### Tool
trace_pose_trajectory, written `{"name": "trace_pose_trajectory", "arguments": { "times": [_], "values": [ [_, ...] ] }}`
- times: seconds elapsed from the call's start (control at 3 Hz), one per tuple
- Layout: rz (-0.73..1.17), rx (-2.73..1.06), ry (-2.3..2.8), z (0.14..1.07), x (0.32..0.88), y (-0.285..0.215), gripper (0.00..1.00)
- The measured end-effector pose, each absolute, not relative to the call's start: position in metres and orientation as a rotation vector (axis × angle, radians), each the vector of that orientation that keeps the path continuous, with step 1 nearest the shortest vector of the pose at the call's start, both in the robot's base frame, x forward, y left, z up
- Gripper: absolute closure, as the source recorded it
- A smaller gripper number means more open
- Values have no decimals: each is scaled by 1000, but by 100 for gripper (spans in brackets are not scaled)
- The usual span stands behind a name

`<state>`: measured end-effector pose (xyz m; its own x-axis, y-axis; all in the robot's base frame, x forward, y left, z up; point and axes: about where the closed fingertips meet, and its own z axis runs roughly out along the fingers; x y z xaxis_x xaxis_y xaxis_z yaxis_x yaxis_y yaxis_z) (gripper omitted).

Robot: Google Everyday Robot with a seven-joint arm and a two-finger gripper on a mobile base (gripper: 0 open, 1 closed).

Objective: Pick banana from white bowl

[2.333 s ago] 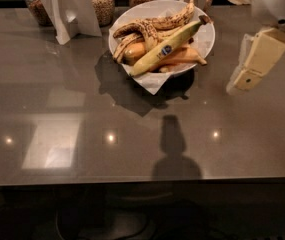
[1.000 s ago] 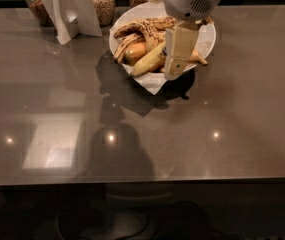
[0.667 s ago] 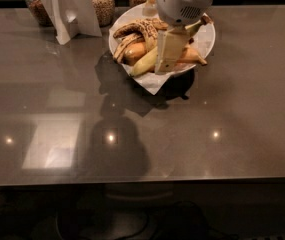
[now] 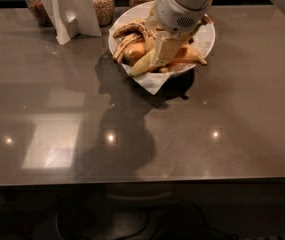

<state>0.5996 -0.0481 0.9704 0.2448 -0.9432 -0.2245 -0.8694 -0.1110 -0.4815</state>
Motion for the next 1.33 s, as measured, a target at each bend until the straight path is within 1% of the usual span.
{"name": "trace_pose_trajectory", "arguments": {
  "times": [0.33, 1.33],
  "values": [
    [-220, -1986, 1657, 962, 615, -53, 27],
    [-363, -1964, 1749, 943, 650, -85, 31]
  ]
}}
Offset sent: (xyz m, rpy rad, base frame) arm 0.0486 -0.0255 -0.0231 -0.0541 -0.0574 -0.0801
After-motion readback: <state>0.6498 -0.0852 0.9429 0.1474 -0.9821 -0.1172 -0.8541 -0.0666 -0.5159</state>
